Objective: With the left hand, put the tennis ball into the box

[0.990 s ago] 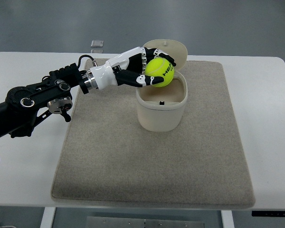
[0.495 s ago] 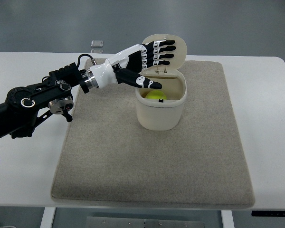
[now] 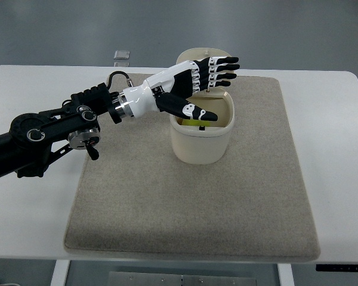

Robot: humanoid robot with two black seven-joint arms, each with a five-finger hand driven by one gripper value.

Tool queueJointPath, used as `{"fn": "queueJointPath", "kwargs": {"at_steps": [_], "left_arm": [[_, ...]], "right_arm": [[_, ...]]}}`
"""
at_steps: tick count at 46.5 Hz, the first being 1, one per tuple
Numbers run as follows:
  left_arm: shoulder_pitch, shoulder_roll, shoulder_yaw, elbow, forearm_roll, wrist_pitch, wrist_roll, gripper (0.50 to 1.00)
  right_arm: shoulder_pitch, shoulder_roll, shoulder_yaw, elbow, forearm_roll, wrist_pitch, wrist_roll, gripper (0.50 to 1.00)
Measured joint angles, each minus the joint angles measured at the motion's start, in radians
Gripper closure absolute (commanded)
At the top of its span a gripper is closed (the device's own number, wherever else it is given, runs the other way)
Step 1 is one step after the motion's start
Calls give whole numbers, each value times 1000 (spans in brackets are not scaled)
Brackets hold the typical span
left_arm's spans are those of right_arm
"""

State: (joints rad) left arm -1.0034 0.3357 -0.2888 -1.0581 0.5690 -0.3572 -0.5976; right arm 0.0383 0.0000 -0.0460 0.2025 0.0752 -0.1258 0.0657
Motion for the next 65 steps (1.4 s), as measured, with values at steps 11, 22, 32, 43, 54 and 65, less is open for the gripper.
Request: {"fn": "queueJointPath", "kwargs": {"at_steps": [11,22,32,43,54,65], "left_arm": [[10,32,-94,-23,-43,65,-4,658],[76,45,-281,-56,-149,81,-2,649],[114,46,-329,-58,-163,88,-2,647],[120,46,-394,-29,-238,109,-2,645],[117,-11,-409,224,-384,111,-2,626],[98,-82,-411,437,-397,94,-2,604]], "right_arm": [[0,0,0,0,0,0,0,599],[0,0,0,0,0,0,0,599],[0,0,0,0,0,0,0,599],[0,0,0,0,0,0,0,599],[0,0,0,0,0,0,0,599],[0,0,0,0,0,0,0,599]]}}
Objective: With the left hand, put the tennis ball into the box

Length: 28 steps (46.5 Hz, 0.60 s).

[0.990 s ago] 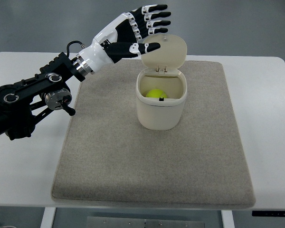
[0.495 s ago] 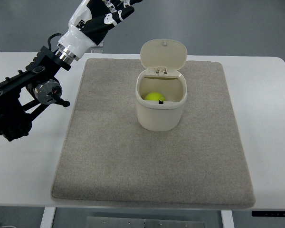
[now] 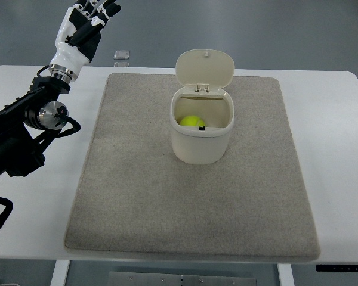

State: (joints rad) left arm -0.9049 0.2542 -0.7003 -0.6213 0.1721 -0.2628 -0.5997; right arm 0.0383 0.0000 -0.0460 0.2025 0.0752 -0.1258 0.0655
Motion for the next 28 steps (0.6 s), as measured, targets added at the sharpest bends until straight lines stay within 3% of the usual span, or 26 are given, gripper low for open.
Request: {"fn": "queueJointPath", "kwargs": {"at_steps": [9,28], "left_arm": [[-11,-31,-6,94,-40,-1,0,542],[-17,-58,-10,182,-124,-3,1,510]], "right_arm": [[0,0,0,0,0,0,0,599],[0,0,0,0,0,0,0,599]]}}
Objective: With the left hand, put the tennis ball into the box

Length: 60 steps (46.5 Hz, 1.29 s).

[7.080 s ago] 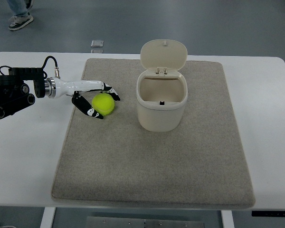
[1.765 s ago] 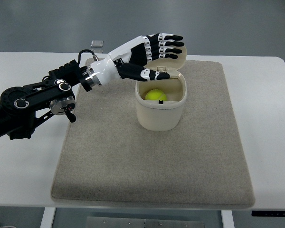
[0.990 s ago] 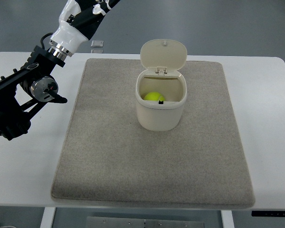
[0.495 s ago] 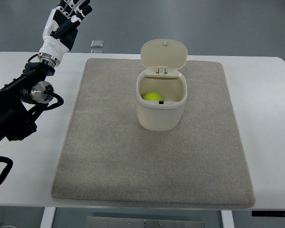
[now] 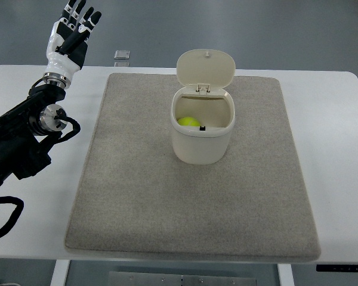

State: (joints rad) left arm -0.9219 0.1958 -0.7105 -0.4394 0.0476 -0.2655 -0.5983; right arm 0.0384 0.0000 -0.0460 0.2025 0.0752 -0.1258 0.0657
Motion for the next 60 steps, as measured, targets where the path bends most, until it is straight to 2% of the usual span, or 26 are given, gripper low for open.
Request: {"fn": "queueJointPath", "kwargs": {"at_steps": [14,60], "left_arm": [[0,-31,3,37,-15,0,0,510],[-14,-38,0,34,-14,5,-2,510]], "right_arm": [[0,0,0,0,0,0,0,599],[0,0,0,0,0,0,0,597]]}}
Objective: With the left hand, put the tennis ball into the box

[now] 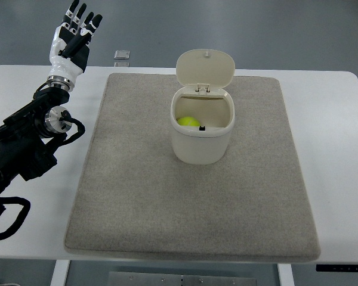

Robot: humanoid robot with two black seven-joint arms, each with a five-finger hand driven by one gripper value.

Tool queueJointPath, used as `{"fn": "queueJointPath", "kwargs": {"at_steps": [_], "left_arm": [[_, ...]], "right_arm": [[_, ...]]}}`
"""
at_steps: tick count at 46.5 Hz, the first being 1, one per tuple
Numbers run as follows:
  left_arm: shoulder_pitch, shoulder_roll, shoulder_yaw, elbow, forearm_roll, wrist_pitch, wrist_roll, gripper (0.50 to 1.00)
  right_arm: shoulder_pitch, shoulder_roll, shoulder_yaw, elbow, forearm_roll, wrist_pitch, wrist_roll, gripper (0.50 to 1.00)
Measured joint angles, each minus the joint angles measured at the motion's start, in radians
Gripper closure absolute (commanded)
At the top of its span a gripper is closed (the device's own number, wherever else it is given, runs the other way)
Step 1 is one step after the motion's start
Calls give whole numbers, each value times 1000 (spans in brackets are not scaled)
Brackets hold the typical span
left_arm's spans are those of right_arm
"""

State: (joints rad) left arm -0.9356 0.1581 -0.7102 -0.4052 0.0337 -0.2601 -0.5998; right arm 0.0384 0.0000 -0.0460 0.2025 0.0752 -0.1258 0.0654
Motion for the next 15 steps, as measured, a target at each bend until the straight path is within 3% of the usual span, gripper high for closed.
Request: {"fn": "queueJointPath", "kwargs": {"at_steps": [15], "left_arm": [[-8,-6,1,-3,0,4,0,510]], "right_arm": [[0,0,0,0,0,0,1,599]]}}
